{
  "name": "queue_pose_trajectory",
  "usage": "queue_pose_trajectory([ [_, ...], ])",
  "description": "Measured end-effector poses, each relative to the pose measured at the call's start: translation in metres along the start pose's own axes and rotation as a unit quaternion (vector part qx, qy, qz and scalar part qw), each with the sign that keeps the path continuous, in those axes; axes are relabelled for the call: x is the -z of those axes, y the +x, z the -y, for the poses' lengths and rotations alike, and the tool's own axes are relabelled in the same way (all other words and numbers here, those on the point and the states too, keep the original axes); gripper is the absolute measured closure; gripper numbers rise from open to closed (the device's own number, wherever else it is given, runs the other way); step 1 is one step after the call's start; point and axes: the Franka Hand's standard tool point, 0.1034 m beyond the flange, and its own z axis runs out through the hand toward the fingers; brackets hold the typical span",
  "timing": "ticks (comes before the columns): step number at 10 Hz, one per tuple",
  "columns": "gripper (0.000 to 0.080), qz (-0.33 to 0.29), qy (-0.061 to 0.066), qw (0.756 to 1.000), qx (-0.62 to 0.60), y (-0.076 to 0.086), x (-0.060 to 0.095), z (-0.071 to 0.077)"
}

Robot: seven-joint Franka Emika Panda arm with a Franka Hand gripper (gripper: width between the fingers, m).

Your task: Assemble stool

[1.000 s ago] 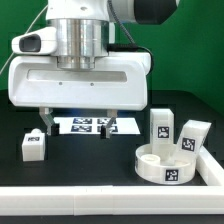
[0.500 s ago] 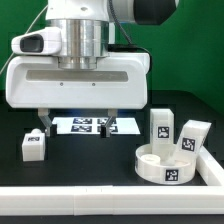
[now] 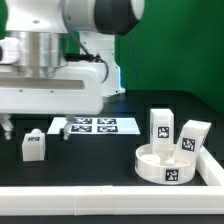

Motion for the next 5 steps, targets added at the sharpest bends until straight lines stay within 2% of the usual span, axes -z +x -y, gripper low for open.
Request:
queue_pose_trajectory([
  [2,0.0151,0.005,0.003,1.000,-0.003,-0.001,-0.001,0.002],
  [3,0.0151,0.013,0.008,1.000,-0.003,-0.002,-0.001,0.003],
  [5,0.0151,0.058,0.006,0.998,0.001,-0.012,-0.009,-0.003],
])
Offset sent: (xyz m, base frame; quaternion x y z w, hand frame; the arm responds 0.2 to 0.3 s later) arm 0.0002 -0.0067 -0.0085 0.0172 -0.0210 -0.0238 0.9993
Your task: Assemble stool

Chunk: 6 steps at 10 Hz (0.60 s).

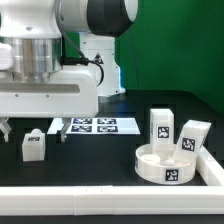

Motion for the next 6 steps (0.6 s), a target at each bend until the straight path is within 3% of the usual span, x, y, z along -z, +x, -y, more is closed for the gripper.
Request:
queue_pose_trajectory([
  [1,0.0151,0.037,-0.002,0.999,-0.001,-0.003,-0.003,-0.004],
  [3,0.0151,0.104,0.020,0.994,-0.010,-0.010,-0.004,-0.010],
  [6,0.0151,0.185,0.030,0.982,-0.011,-0.016,-0.006,-0.003],
])
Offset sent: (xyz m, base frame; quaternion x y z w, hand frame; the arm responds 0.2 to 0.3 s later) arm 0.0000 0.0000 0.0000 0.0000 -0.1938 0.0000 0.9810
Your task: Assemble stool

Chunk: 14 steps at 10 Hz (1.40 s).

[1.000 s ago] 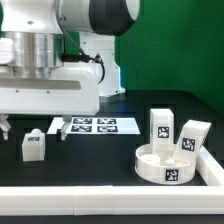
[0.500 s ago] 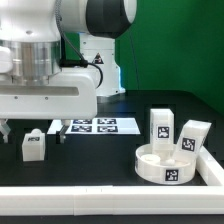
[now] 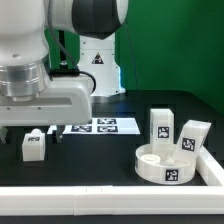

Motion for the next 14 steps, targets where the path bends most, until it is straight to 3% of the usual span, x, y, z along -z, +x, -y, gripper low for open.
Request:
queue_pose_trajectory([
  [1,0.0151,0.039,0.000,0.999,-0.002,-0.002,-0.001,-0.001],
  [3,0.0151,0.100,-0.037,0.994,-0.013,-0.003,-0.004,-0.013],
  [4,0.0151,0.142,-0.038,0.989,-0.015,-0.010,-0.007,-0.016],
  [5,0.0151,0.182,-0.031,0.983,-0.020,-0.012,-0.011,-0.020],
  [7,0.0151,0.249,-0.018,0.968,-0.026,-0.021,-0.016,-0.010],
  [10,0.0151,0.249,-0.008,0.968,-0.014,-0.018,-0.015,-0.003],
  [14,0.0151,0.247,-0.008,0.969,-0.011,-0.017,-0.015,-0.002],
])
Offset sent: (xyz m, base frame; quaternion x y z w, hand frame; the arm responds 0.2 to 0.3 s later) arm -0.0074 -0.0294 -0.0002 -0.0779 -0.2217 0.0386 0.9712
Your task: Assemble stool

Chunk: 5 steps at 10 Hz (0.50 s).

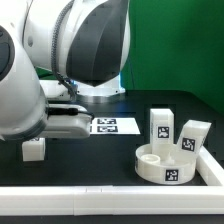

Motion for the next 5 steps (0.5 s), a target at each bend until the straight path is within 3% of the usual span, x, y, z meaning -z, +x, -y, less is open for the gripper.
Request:
queue_pose_trajectory([
  [2,0.0151,0.001,0.000,1.000,0.008,0.002,-0.002,0.009],
  [5,0.0151,-0.011,-0.001,1.000,0.004,0.013,-0.013,0.001],
])
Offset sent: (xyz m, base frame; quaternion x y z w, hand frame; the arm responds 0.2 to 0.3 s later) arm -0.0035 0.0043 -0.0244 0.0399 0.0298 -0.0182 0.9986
